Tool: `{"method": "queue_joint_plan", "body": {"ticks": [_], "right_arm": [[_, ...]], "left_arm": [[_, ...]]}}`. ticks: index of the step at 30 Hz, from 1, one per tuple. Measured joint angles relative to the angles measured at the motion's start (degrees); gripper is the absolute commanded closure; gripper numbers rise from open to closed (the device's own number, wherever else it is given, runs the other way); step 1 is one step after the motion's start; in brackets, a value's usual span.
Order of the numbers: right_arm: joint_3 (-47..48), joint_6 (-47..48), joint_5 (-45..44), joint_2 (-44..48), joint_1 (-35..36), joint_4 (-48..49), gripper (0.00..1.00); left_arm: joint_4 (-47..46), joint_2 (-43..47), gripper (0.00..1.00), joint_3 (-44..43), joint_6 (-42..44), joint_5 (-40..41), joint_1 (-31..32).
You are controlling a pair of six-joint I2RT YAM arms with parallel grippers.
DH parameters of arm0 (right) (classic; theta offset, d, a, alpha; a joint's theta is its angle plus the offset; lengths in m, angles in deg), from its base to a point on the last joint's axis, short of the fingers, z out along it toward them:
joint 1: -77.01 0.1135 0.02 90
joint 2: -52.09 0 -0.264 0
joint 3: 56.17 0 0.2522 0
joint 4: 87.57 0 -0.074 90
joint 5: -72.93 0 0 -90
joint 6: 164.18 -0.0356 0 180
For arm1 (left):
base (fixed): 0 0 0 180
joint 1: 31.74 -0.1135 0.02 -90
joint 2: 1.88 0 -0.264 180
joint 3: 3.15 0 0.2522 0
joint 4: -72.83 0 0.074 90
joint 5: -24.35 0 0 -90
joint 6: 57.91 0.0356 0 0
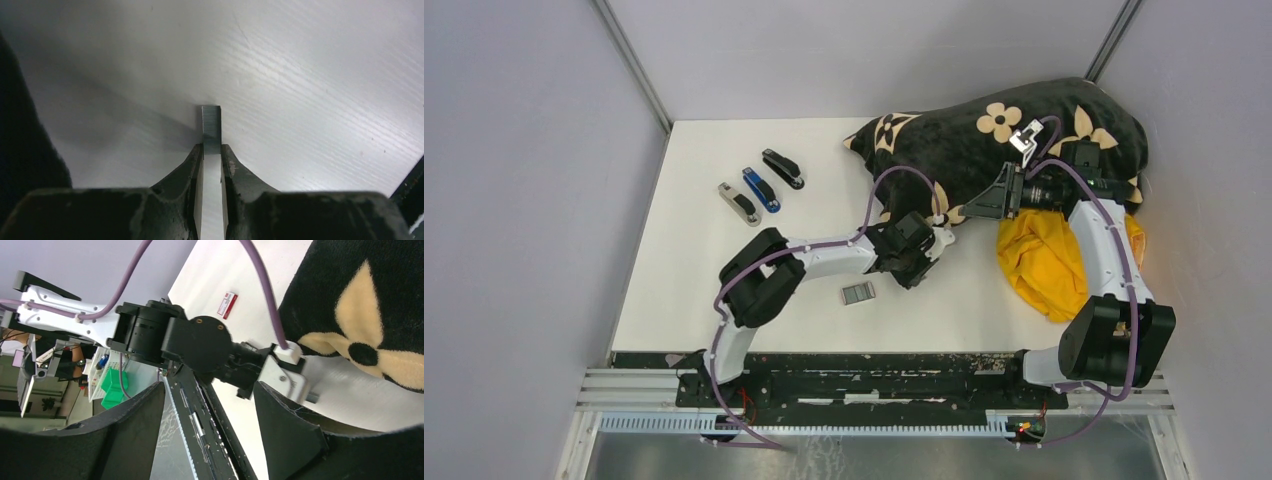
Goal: Unload the staples from the stapler
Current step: Pick up the staple from the center of the board.
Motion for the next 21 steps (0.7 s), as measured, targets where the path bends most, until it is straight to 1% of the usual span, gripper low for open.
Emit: {"method": "queue_joint_plan", "body": {"ticks": [4, 8, 10, 11, 13, 18, 21], "right_arm": [[-0.35, 1.07, -1.86, 0.02, 1.55, -0.02, 0.28], [-0.7, 3.15, -4.15, 0.28, 5.68, -0.07, 0.28], [-0.83, 4.35, -4.83, 0.74, 7.61, -0.07, 0.28], [-0.92, 5.01, -5.03, 1.16, 8.57, -0.04, 0.28], [-1.44, 6.08, -5.05, 2.34, 9.97, 0.02, 0.28], [-3.82, 7.08, -3.39, 5.38, 12.7, 1.99, 0.27], [-5.07, 7.13, -1.57, 5.7, 14.91, 3.54, 0.27]], "left_arm": [[-4.87, 6.1, 0.86, 9.03, -3.69, -0.35, -0.02], [-11.13, 14.84, 0.86, 18.78, -7.34, -1.73, -0.63], [-16.06, 20.39, 0.86, 24.33, -9.62, -2.62, -1.18], [-20.04, 25.05, 0.86, 28.7, -11.85, -3.3, -1.62], [-23.41, 28.35, 0.85, 31.87, -13.79, -3.87, -2.49], [-39.12, 42.34, 0.85, 47.28, -22.23, -6.27, -5.99], [-45.7, 47.78, 0.85, 53.29, -26.58, -6.93, -7.54]]}}
